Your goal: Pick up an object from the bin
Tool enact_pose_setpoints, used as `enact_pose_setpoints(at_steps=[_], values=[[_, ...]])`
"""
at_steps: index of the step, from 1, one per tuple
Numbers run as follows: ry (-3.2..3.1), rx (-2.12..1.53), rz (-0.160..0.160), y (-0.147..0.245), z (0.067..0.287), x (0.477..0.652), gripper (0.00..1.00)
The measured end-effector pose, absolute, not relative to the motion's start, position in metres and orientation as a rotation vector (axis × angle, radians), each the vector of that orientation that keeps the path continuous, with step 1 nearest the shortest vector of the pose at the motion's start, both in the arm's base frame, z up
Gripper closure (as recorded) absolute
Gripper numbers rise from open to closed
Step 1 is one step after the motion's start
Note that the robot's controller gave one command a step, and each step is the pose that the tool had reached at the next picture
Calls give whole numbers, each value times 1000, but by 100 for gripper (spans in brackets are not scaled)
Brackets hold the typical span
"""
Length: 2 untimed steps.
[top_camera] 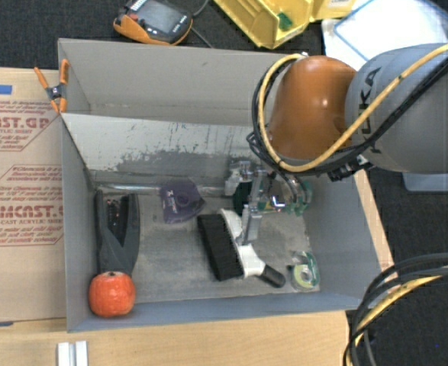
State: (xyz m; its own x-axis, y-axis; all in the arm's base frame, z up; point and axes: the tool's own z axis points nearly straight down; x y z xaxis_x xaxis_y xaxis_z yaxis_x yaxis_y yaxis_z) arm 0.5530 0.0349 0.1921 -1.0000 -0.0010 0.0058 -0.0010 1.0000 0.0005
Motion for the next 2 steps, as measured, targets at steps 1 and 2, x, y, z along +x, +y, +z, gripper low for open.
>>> enact_pose_setpoints(at_steps=[1,2], values=[[-3143,1,-2,35,197,554,0],[-3101,-510,-3,-4,108,556,0]])
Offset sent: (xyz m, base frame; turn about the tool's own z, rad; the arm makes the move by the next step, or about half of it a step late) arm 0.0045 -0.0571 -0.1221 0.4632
